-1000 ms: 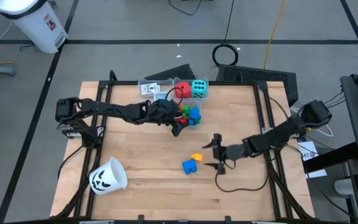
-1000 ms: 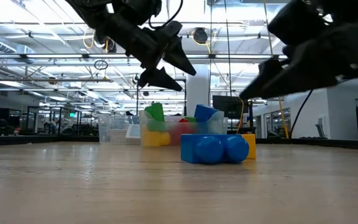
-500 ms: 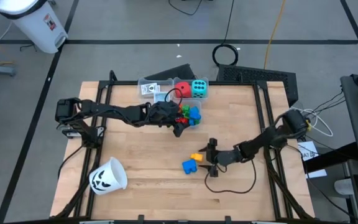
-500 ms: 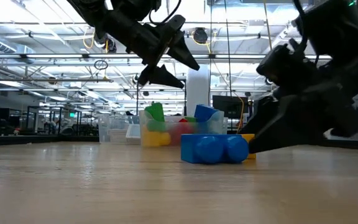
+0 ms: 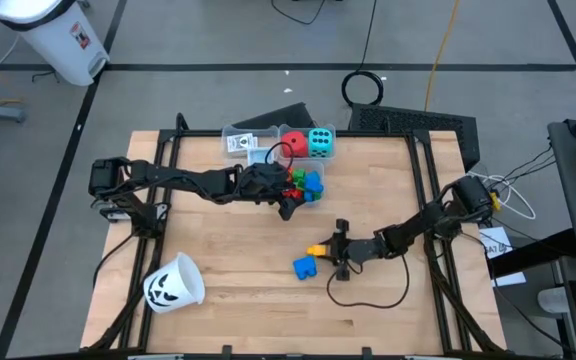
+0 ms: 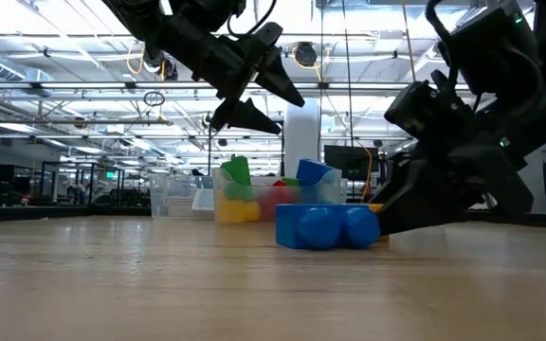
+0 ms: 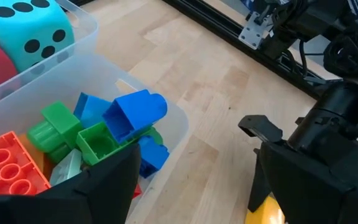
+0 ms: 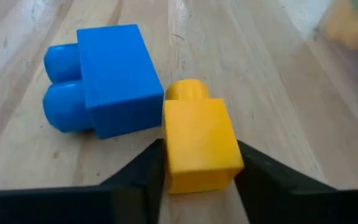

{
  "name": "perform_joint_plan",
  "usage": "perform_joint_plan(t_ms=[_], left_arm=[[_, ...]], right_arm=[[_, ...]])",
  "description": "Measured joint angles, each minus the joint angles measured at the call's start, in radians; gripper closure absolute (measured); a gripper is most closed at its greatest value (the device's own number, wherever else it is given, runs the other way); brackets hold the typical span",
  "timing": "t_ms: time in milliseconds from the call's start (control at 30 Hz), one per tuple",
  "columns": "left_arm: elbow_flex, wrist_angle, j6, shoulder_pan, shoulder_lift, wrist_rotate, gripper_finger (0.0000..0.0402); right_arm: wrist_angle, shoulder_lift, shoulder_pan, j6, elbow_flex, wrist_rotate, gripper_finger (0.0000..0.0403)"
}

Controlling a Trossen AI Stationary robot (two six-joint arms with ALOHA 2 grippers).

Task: Pick & Place Toys
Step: Put the yellow game piece into the bottom transparent bin

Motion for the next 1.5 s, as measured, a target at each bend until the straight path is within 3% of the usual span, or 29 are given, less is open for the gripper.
perform_joint_plan(t_ms=[133,300,500,600,867,1067,1500], left_arm=[[0.000,0.000,-0.001,0.000,0.000,0.000,0.0066],[0.000,0.012,-0.003,0.000,0.000,0.001,0.0066],[0.000,0.099,-0.007,-0.011,0.001,0.000,0.0066],[0.000,0.132,-0.008,-0.023,0.001,0.001,0.0066],[0.000,0.179,0.018,-0.061,0.001,0.011,0.0066],[0.000,0.180,0.024,-0.072,0.002,0.011,0.0066],[0.000,0.214,-0.024,-0.093,0.001,0.064,0.0066]], right_arm=[[-0.002,-0.030,-0.010,-0.083,0.000,0.000,0.0326],[-0.060,-0.132,-0.038,-0.221,0.000,0.023,0.0329],[-0.064,-0.249,-0.053,-0.489,0.000,0.254,0.0329],[0.005,-0.268,-0.062,-0.618,0.000,0.316,0.0329],[0.155,-0.267,-0.123,-0.772,0.006,0.312,0.0329],[0.164,-0.267,-0.149,-0.854,0.043,0.258,0.0329],[0.164,-0.267,-0.161,-0.935,0.087,0.256,0.0329]])
